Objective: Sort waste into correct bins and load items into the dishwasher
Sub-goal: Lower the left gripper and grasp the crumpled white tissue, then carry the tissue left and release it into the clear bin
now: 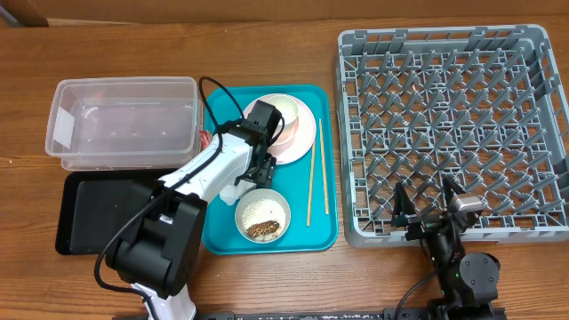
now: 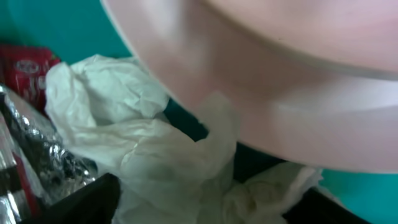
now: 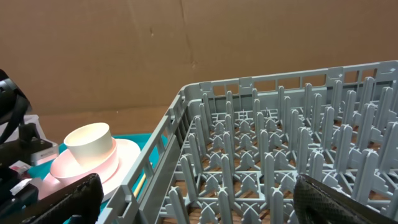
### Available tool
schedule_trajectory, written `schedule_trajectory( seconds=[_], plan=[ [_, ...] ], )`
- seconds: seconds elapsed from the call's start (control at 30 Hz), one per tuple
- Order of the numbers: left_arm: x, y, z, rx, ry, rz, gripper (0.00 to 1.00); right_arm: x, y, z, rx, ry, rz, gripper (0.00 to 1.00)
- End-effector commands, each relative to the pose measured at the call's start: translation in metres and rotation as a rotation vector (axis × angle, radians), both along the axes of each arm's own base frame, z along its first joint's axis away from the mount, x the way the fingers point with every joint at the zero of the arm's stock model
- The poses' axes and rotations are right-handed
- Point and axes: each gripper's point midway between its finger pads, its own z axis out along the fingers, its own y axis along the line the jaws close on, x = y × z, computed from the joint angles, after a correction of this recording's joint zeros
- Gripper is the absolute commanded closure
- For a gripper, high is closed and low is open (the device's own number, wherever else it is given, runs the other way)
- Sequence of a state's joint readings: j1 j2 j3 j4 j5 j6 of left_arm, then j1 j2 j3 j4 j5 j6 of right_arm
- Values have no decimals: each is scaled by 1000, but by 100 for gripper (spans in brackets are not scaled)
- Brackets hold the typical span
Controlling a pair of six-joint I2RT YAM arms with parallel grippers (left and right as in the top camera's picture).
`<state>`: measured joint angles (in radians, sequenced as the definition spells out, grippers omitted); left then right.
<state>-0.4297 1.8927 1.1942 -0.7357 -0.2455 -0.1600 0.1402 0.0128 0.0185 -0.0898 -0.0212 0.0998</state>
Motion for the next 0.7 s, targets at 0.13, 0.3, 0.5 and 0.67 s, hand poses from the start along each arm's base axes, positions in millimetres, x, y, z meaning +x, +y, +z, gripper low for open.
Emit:
schedule_trajectory(
  seconds=[0.13,0.3,0.5,0.67],
  plan=[
    [3,-1,-2,6,13,-53,64,0,1,-2,-6,-4,1,0],
    [3,-2,1,3,15,-47,96,0,1,-2,-6,-4,1,0],
    [12,-6,26,-11,3,6,96,0,1,-2,-6,-4,1,0],
    [28,-13,67,-27,-26,24,96,0,1,-2,-6,-4,1,0]
  ],
)
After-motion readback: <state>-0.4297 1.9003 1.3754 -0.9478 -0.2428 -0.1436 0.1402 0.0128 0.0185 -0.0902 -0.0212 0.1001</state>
